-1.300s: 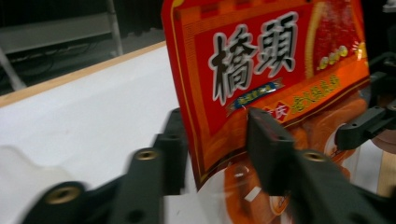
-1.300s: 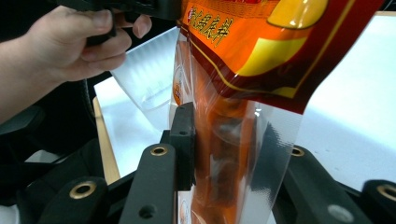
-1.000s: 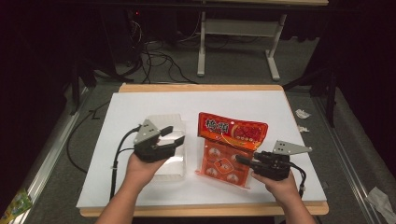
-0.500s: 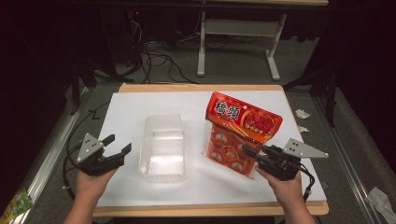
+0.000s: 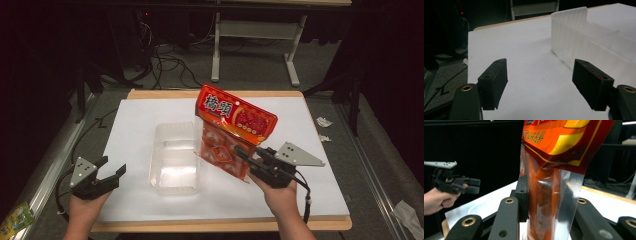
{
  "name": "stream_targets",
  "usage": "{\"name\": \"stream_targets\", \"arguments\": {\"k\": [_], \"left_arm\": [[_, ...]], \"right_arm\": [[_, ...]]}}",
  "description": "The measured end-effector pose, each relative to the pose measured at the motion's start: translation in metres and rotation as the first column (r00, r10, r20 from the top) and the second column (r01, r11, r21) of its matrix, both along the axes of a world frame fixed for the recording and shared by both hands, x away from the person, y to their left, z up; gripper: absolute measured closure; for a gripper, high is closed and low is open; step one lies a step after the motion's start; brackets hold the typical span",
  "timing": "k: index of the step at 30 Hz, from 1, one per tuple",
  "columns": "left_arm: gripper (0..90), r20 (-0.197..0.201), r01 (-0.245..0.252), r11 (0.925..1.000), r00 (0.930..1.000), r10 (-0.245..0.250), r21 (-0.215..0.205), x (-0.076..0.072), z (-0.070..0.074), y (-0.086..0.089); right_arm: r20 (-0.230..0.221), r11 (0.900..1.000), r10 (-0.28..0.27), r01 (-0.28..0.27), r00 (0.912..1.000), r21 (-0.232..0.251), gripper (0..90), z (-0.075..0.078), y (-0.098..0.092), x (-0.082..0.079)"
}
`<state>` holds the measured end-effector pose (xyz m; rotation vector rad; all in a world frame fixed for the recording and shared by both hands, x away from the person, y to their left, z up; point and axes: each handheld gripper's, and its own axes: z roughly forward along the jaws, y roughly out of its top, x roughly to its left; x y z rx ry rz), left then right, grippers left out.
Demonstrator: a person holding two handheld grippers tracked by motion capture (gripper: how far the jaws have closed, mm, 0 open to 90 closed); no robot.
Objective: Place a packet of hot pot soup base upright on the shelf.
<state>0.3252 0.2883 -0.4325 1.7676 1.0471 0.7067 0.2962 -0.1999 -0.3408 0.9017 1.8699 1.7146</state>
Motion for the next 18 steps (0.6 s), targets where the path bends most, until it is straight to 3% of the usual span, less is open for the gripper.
{"name": "stream_targets", "arguments": {"k": [8, 11, 18], "left_arm": [[27.2, 0.018, 0.044, 0.999, 0.9989, -0.044, 0.013, -0.001, 0.001, -0.005], [27.2, 0.017, 0.042, 0.9991, 0.999, -0.042, 0.0, -0.001, 0.001, -0.003], [27.2, 0.021, 0.036, 0.9992, 0.9991, -0.036, -0.019, 0.0, 0.001, 0.0]], "right_arm": [[0.017, 1.0, 0.008, -0.008, 0.9998, -0.006, 71.7, 0.006, 0.054, 0.011], [0.003, 1.0, 0.02, -0.02, 0.9998, 0.004, 71.7, 0.003, 0.071, 0.018], [-0.026, 1.0, -0.008, 0.009, 0.9996, 0.03, 71.7, -0.005, 0.099, 0.028]]}}
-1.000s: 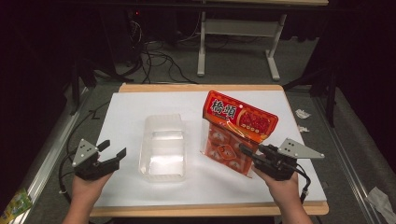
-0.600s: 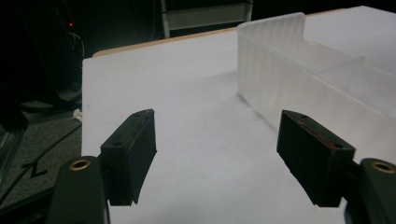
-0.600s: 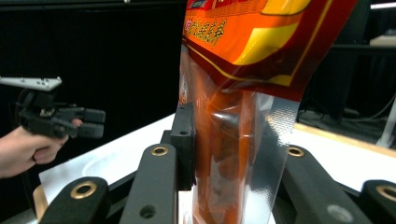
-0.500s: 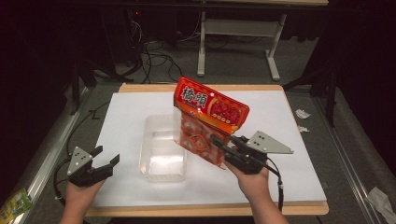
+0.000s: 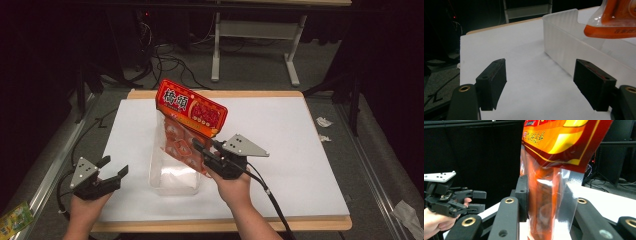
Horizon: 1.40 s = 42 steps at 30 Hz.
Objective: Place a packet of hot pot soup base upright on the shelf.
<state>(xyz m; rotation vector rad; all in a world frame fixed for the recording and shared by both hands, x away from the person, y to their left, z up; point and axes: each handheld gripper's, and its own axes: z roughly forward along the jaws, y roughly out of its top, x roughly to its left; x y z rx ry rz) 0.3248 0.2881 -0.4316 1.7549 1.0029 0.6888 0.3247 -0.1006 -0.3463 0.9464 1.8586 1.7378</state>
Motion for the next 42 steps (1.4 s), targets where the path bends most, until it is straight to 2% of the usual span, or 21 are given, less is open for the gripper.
{"name": "stream_targets", "arguments": {"k": [6, 13, 23, 33, 37, 42], "left_arm": [[27.1, 0.0, 0.0, 1.0, 1.0, 0.0, -0.002, 0.0, 0.0, 0.001], [27.2, 0.002, -0.004, 1.0, 1.0, 0.004, -0.007, 0.0, 0.0, 0.002], [27.2, 0.004, -0.012, 0.9998, 0.9999, 0.012, -0.016, 0.0, 0.0, 0.003], [27.2, 0.0, -0.006, 0.9999, 1.0, 0.006, -0.008, 0.001, 0.0, 0.002], [27.2, 0.0, -0.005, 1.0, 1.0, 0.005, -0.005, 0.001, 0.0, 0.002], [27.2, -0.002, -0.003, 1.0, 1.0, 0.003, -0.006, 0.002, -0.001, 0.002]], "right_arm": [[-0.007, 1.0, -0.011, 0.011, 0.9999, -0.003, 71.7, -0.005, 0.014, 0.005], [-0.016, 0.999, -0.025, 0.025, 0.9995, -0.032, 71.7, -0.014, 0.026, 0.007], [-0.048, 0.999, -0.048, 0.047, 0.9977, -0.016, 71.7, -0.023, 0.031, 0.012], [-0.051, 0.998, -0.061, 0.061, 0.9968, -0.008, 71.7, -0.031, 0.036, 0.013], [-0.06, 0.998, -0.061, 0.06, 0.9963, -0.033, 71.7, -0.04, 0.039, 0.013], [-0.083, 0.998, -0.064, 0.063, 0.9945, -0.013, 71.6, -0.048, 0.037, 0.013]]}}
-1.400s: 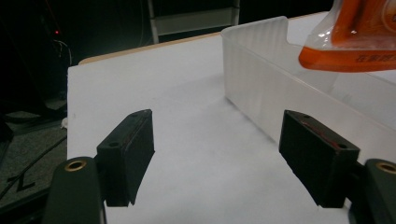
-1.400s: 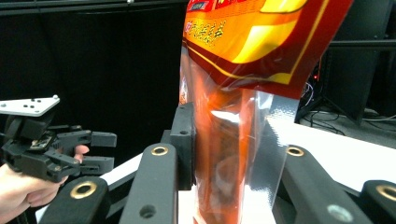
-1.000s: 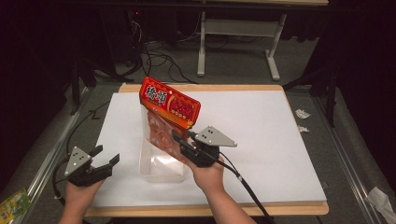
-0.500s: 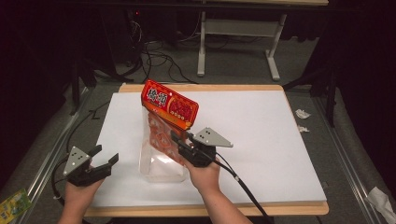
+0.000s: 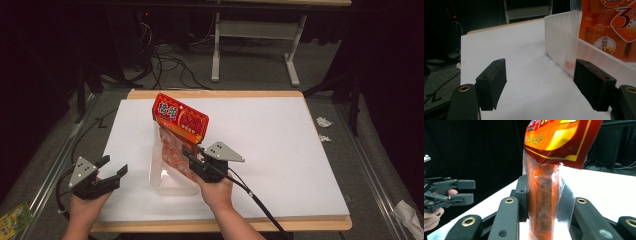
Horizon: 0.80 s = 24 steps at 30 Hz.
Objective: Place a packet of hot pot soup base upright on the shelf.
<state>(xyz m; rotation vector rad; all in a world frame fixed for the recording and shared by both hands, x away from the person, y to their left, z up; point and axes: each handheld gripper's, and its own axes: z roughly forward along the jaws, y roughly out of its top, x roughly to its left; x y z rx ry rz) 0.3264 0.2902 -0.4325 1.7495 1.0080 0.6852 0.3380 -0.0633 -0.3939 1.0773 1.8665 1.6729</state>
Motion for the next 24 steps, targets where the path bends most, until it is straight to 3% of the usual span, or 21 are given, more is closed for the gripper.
{"name": "stream_targets", "arguments": {"k": [10, 17, 24], "left_arm": [[27.4, -0.002, 0.005, 1.0, 1.0, -0.005, 0.002, 0.0, 0.0, -0.001], [27.5, -0.004, 0.003, 1.0, 1.0, -0.003, -0.003, -0.001, 0.0, 0.0], [27.6, -0.005, -0.002, 1.0, 1.0, 0.002, -0.006, 0.0, -0.001, 0.001]], "right_arm": [[0.012, 1.0, -0.008, 0.008, 0.9999, 0.002, 71.5, -0.004, 0.005, -0.006], [0.057, 0.999, 0.012, -0.009, 0.9983, -0.047, 71.5, -0.007, 0.007, -0.011], [0.05, 0.997, 0.032, -0.028, 0.9983, -0.076, 71.3, -0.017, 0.004, -0.018]]}}
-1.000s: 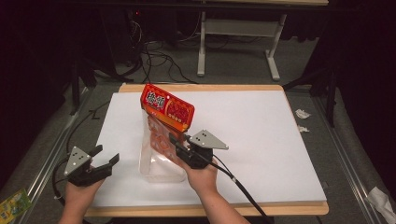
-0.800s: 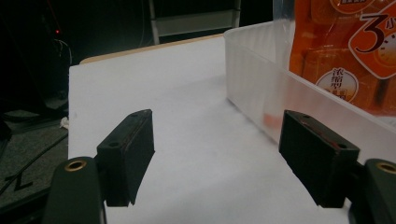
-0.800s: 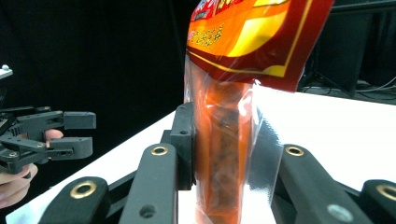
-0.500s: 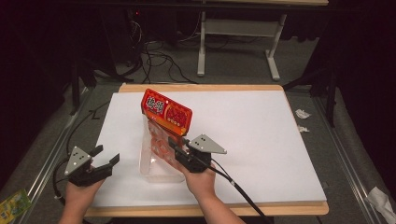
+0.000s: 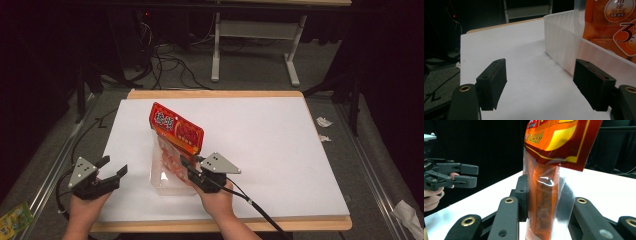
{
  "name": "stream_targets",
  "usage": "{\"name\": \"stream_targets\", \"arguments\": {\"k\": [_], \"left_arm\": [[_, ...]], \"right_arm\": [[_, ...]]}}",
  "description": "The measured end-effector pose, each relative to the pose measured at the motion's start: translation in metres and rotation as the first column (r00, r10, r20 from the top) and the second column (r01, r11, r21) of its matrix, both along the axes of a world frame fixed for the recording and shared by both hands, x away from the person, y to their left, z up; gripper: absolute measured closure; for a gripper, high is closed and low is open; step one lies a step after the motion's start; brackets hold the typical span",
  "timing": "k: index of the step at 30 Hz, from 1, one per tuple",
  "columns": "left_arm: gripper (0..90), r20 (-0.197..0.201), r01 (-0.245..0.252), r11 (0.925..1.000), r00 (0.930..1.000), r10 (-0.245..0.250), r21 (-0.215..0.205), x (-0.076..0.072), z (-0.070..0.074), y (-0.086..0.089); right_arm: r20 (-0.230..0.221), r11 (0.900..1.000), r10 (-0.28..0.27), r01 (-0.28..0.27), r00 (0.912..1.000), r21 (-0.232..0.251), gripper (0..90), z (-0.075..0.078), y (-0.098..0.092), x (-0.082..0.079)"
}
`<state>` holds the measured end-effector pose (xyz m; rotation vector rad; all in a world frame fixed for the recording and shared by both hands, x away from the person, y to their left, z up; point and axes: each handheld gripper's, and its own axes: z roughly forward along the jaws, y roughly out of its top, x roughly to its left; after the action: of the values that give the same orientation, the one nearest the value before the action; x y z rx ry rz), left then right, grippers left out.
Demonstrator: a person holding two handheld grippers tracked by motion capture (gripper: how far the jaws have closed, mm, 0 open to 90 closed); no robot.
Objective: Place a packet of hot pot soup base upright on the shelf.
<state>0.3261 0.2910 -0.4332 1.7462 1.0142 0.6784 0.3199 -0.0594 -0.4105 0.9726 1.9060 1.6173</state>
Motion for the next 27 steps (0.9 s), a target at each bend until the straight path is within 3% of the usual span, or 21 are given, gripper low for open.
{"name": "stream_targets", "arguments": {"k": [5, 9, 16, 18, 23, 27], "left_arm": [[27.7, 0.0, 0.0, 1.0, 1.0, 0.0, 0.0, 0.0, 0.0, -0.001], [27.7, -0.001, 0.004, 1.0, 1.0, -0.004, 0.004, 0.0, -0.001, -0.001], [27.7, -0.004, 0.013, 0.9999, 0.9999, -0.013, 0.011, 0.0, -0.001, -0.004], [27.6, -0.005, 0.014, 0.9998, 0.9999, -0.014, 0.011, 0.0, -0.001, -0.004], [27.6, -0.01, 0.016, 0.9998, 0.9998, -0.016, 0.007, 0.001, -0.002, -0.004], [27.6, -0.01, 0.019, 0.9998, 0.9998, -0.019, 0.007, 0.0, -0.002, -0.003]], "right_arm": [[-0.043, 1.0, 0.013, -0.013, 0.999, -0.016, 71.3, -0.012, -0.001, -0.001], [-0.053, 1.0, 0.007, -0.007, 0.9986, 0.004, 71.2, -0.023, -0.009, -0.004], [-0.082, 1.0, 0.01, -0.009, 0.9966, 0.009, 70.2, -0.024, -0.014, -0.001], [-0.09, 1.0, 0.018, -0.018, 0.9957, -0.004, 67.1, -0.023, -0.015, 0.0], [-0.131, 0.998, 0.045, -0.05, 0.9904, -0.033, 49.2, -0.022, -0.017, 0.003], [-0.147, 0.997, 0.06, -0.066, 0.9873, -0.038, 42.1, -0.021, -0.021, 0.006]]}}
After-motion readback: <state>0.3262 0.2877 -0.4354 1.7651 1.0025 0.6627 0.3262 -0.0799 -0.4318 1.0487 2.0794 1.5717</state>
